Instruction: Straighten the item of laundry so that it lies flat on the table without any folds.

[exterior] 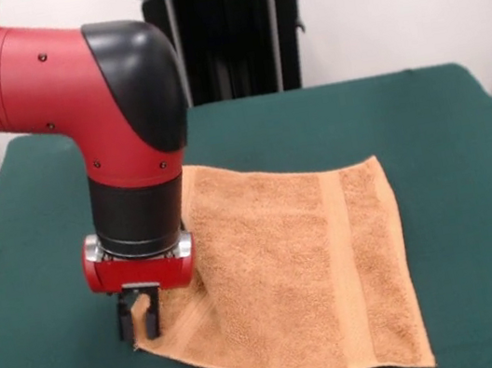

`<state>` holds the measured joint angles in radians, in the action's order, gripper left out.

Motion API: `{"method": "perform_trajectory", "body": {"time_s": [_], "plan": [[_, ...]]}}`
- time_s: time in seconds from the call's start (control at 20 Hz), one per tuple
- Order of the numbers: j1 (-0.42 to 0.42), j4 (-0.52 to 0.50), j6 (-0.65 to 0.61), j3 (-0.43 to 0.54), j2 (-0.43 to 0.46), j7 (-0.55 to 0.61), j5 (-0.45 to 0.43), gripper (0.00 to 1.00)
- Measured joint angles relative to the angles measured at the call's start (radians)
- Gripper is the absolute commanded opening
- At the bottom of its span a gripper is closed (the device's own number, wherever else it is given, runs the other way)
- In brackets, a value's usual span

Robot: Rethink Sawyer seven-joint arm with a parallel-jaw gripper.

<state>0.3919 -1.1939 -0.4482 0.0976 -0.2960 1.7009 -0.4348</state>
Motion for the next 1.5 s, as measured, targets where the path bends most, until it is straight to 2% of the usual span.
{"method": "perform_trajectory", "body": {"time_s": [0.85,1.05,1.5], "plan": [[0.012,0.008,-0.001,0.013,0.005,0.0,0.008,0.0],[0.054,0.009,-0.027,0.063,0.005,0.0,0.01,0.0],[0.186,0.061,-0.221,0.239,0.028,-0.015,0.011,0.0]]}}
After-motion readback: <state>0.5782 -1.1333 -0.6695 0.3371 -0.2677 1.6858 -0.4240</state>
